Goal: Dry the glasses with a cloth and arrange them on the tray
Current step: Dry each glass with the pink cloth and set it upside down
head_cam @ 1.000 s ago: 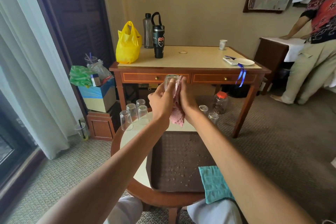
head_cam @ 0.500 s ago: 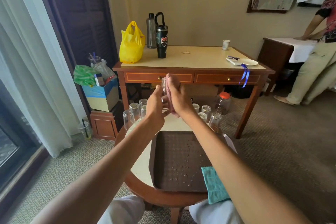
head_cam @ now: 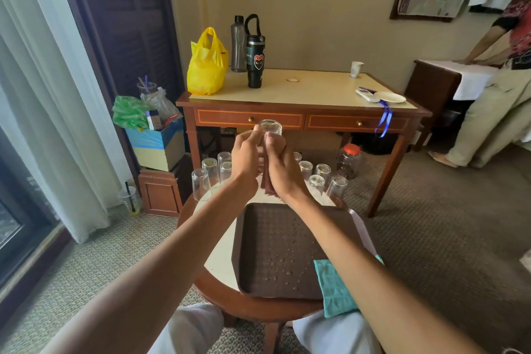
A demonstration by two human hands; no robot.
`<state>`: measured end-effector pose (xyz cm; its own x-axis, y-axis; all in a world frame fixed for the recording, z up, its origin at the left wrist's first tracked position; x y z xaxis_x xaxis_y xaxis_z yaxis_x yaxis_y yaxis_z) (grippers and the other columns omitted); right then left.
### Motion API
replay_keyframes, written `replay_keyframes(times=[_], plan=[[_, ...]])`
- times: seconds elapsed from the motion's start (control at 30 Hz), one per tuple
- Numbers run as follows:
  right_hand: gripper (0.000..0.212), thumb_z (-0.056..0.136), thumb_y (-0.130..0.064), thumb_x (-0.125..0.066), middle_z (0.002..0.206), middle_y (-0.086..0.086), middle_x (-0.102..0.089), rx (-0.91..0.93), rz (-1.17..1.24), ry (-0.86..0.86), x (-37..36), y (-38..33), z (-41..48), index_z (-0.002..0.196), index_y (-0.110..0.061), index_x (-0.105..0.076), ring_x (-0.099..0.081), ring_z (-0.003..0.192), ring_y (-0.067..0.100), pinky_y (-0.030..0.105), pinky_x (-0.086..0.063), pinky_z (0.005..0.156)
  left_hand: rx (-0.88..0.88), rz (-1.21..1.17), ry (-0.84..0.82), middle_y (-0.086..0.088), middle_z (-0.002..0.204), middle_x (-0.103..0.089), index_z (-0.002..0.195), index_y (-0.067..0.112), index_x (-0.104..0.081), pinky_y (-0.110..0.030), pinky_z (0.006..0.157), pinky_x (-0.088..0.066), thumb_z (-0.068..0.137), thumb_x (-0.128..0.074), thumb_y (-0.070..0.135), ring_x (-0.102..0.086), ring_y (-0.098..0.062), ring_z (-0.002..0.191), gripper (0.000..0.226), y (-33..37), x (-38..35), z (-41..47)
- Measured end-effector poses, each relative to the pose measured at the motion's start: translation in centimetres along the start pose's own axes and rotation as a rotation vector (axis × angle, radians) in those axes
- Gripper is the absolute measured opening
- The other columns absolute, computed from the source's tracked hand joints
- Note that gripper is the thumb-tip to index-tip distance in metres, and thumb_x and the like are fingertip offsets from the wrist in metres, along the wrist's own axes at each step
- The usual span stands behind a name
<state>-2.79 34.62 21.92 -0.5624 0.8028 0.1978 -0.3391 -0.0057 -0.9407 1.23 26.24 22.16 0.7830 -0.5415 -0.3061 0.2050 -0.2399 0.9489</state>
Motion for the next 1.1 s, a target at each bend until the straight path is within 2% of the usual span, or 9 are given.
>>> replay_keyframes(times=[0.07, 0.17, 0.33, 0.43, 0.53, 0.73, 0.9, 1.03, 1.1], plan=[[0.035, 0.102, -0.048, -0.049, 0.103, 0.006, -0.068, 0.056, -0.087, 0.042, 0.0, -0.1, 0.4, 0.118, -0.017, -0.049, -0.07, 0.085, 0.019, 0.028, -0.058, 0.063, 0.045, -0.042, 0.002, -0.008, 0.111, -0.072, 0.115, 0.02, -0.069, -0.035, 0.076, -0.054, 0.105, -0.052, 0.041, -0.067, -0.023, 0.102, 0.029, -0.3, -0.3, -0.4], [0.042, 0.099, -0.052, -0.054, 0.104, 0.01, -0.068, 0.027, -0.061, 0.066, 0.1, -0.2, 1.5, 0.119, -0.016, -0.051, -0.071, 0.085, 0.024, 0.046, -0.061, 0.073, 0.098, -0.023, -0.01, -0.005, 0.098, -0.072, 0.111, 0.017, -0.07, -0.032, 0.068, -0.053, 0.106, -0.048, 0.044, -0.066, -0.02, 0.09, 0.036, -0.3, -0.7, -1.0], [0.058, 0.105, -0.053, -0.035, 0.086, 0.008, -0.069, -0.198, 0.117, -0.016, 2.0, -1.8, 3.1, 0.119, -0.007, -0.067, -0.066, 0.055, 0.001, 0.012, -0.049, 0.049, 0.046, 0.053, -0.06, -0.003, 0.115, -0.077, 0.124, 0.027, -0.074, -0.038, 0.092, -0.059, 0.094, -0.062, 0.059, -0.072, -0.022, 0.108, 0.046, -0.7, -1.0, -1.2], [0.075, 0.099, -0.071, -0.023, 0.096, 0.009, -0.072, -0.327, 0.049, -0.027, 1.4, -1.2, 3.1, 0.113, -0.015, -0.071, -0.071, 0.083, 0.017, 0.024, -0.057, 0.071, 0.011, 0.071, -0.04, 0.001, 0.09, -0.079, 0.107, 0.02, -0.079, -0.023, 0.074, -0.056, 0.096, -0.066, 0.047, -0.074, -0.012, 0.086, 0.032, -0.4, -0.9, -1.1], [0.089, 0.093, -0.079, -0.014, 0.1, 0.011, -0.074, -0.376, -0.05, -0.019, 0.8, -0.4, 2.5, 0.103, -0.015, -0.075, -0.07, 0.096, 0.026, 0.035, -0.054, 0.08, 0.024, 0.024, 0.007, 0.007, 0.078, -0.078, 0.099, 0.018, -0.079, -0.022, 0.061, -0.051, 0.097, -0.066, 0.043, -0.072, -0.008, 0.075, 0.029, -0.1, -0.9, -1.0], [0.058, 0.105, -0.056, -0.033, 0.082, 0.003, -0.073, -0.14, 0.033, -0.076, -0.4, 0.6, 1.0, 0.103, -0.012, -0.07, -0.071, 0.069, 0.011, 0.025, -0.052, 0.06, 0.076, -0.008, 0.012, -0.013, 0.104, -0.078, 0.102, 0.013, -0.078, -0.042, 0.089, -0.057, 0.094, -0.068, 0.04, -0.072, -0.026, 0.097, 0.031, 0.4, 0.0, -0.1], [0.034, 0.1, -0.05, -0.054, 0.082, 0.002, -0.069, -0.139, 0.055, -0.034, 0.2, -0.2, 2.1, 0.096, -0.018, -0.062, -0.071, 0.073, 0.018, 0.029, -0.055, 0.06, 0.08, 0.042, 0.039, -0.006, 0.102, -0.071, 0.118, 0.013, -0.07, -0.033, 0.069, -0.054, 0.105, -0.052, 0.045, -0.067, -0.021, 0.091, 0.039, -0.3, -0.2, 0.0], [0.05, 0.099, -0.057, -0.048, 0.074, 0.003, -0.068, -0.228, 0.114, 0.017, 1.9, -1.6, 3.0, 0.093, -0.012, -0.068, -0.067, 0.063, 0.015, 0.019, -0.051, 0.049, 0.087, 0.082, 0.004, -0.006, 0.092, -0.073, 0.109, 0.014, -0.073, -0.026, 0.059, -0.053, 0.107, -0.044, 0.05, -0.068, -0.021, 0.08, 0.047, -0.5, -1.1, -0.6], [0.06, 0.099, -0.065, -0.037, 0.079, 0.001, -0.069, -0.262, 0.103, 0.008, 2.0, -1.7, 3.4, 0.095, -0.016, -0.071, -0.067, 0.07, 0.013, 0.023, -0.053, 0.058, 0.008, 0.122, -0.003, -0.002, 0.088, -0.075, 0.1, 0.021, -0.076, -0.023, 0.06, -0.051, 0.103, -0.048, 0.056, -0.07, -0.016, 0.079, 0.046, -0.3, -1.6, -0.8]])
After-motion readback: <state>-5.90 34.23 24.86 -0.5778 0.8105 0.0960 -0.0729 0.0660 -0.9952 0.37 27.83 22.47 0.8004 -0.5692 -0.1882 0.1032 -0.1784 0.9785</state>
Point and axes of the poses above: each hand's wrist, its own z-axis towards the middle knuckle, its own x-axis out of the back of the hand, y = z × x, the point moved 2 cm from there along z, towards the middle knuckle
